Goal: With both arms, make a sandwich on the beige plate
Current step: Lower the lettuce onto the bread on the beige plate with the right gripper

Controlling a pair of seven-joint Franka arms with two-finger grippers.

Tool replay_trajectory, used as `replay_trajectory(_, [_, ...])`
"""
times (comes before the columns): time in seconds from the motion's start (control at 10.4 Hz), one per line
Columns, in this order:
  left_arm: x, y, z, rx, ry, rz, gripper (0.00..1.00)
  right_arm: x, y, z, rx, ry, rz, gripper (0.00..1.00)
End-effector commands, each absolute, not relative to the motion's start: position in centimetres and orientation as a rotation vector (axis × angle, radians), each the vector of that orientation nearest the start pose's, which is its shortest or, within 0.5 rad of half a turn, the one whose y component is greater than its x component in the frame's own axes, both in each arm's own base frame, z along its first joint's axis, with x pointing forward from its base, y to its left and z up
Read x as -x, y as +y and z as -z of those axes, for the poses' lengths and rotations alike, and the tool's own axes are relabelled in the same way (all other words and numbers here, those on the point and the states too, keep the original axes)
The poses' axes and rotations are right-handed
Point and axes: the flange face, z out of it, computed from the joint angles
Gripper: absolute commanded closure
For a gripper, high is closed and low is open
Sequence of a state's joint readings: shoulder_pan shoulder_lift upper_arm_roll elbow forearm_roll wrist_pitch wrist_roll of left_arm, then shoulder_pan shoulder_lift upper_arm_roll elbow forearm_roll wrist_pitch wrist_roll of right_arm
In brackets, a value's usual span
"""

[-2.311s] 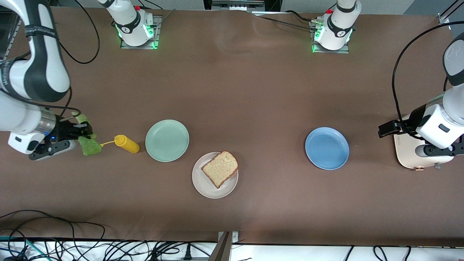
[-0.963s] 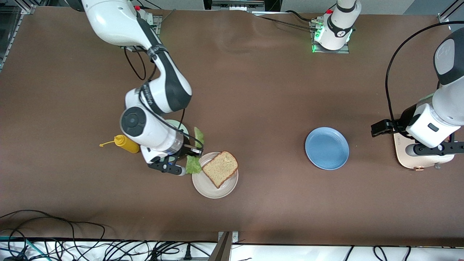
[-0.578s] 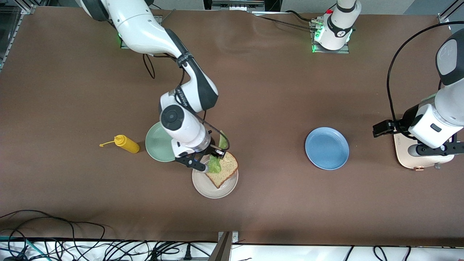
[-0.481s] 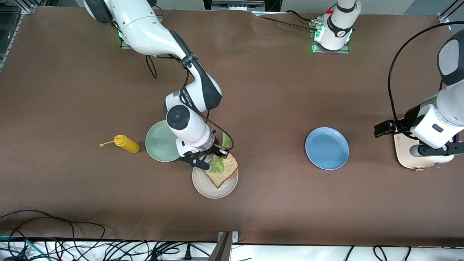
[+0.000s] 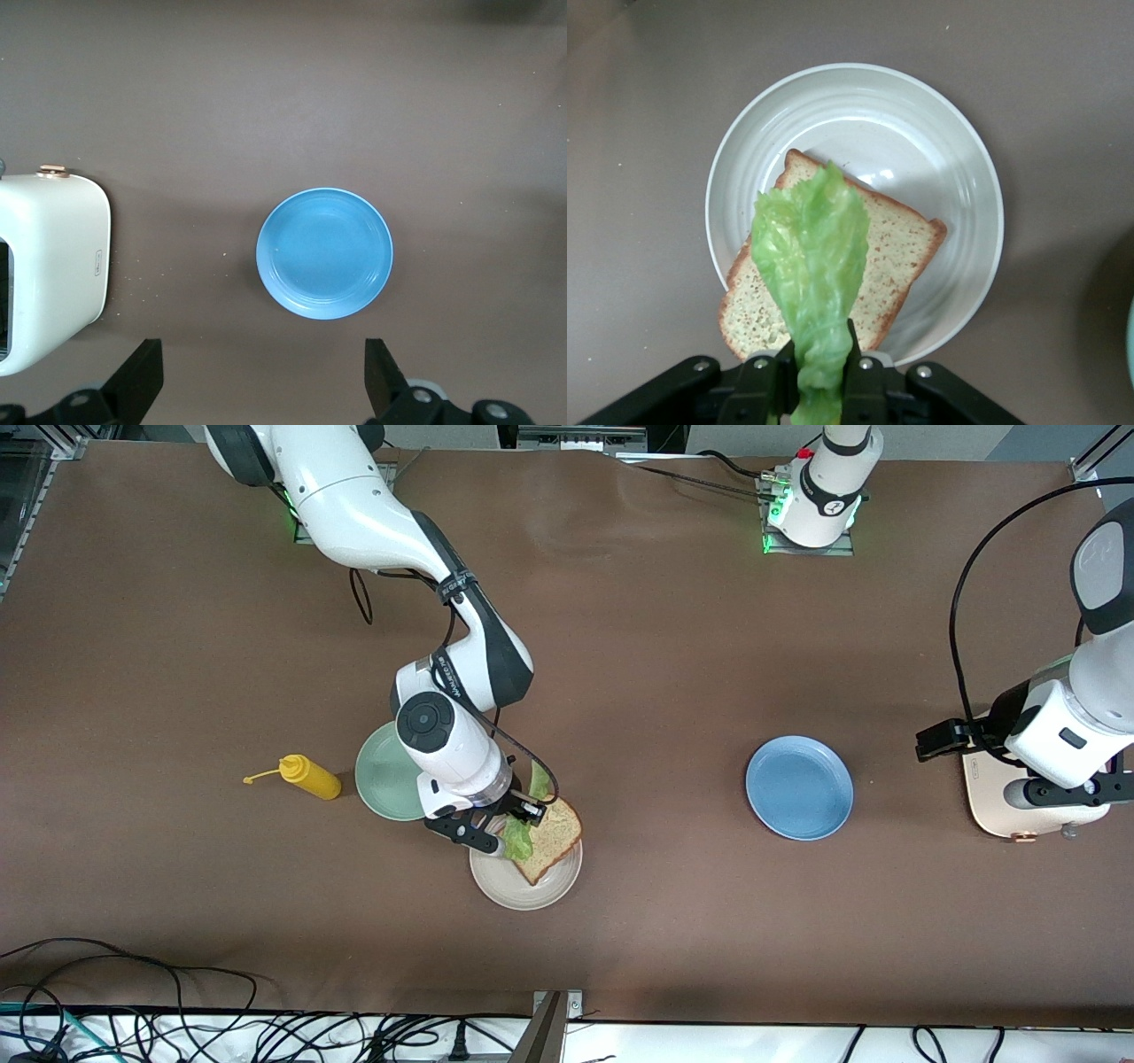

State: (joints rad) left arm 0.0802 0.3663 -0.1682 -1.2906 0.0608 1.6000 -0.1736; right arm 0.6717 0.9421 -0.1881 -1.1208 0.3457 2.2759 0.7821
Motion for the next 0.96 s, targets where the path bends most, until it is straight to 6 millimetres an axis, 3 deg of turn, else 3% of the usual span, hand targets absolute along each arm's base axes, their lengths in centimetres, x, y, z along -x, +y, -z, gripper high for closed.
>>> replay_trajectory(0.0, [-66.1, -1.0, -54.5, 3.132, -0.185, -0.058, 0.00, -67.6, 42.7, -25.7, 2.805, 0.563, 0.184, 0.35])
replay_trajectory(0.1, [-66.1, 0.1, -54.5, 3.129, -0.211, -0.055, 0.00, -67.4, 43.2, -25.1, 2.801, 0.562, 0.198, 0.08])
replay_trajectory(0.19, [-66.1, 0.9, -54.5, 3.129, -0.231, -0.058, 0.00, -67.1, 43.8, -24.7, 2.796, 0.551, 0.219, 0.00])
replay_trajectory(0.48, [-65.9, 6.4, -54.5, 3.130, -0.266, -0.053, 0.00, -67.0, 44.0, -24.6, 2.798, 0.548, 0.220, 0.00])
replay_trajectory(0.87, [-64.4, 17.0, -52.9, 3.149, -0.136, -0.090, 0.00, -67.0, 43.8, -24.4, 2.808, 0.535, 0.222, 0.00])
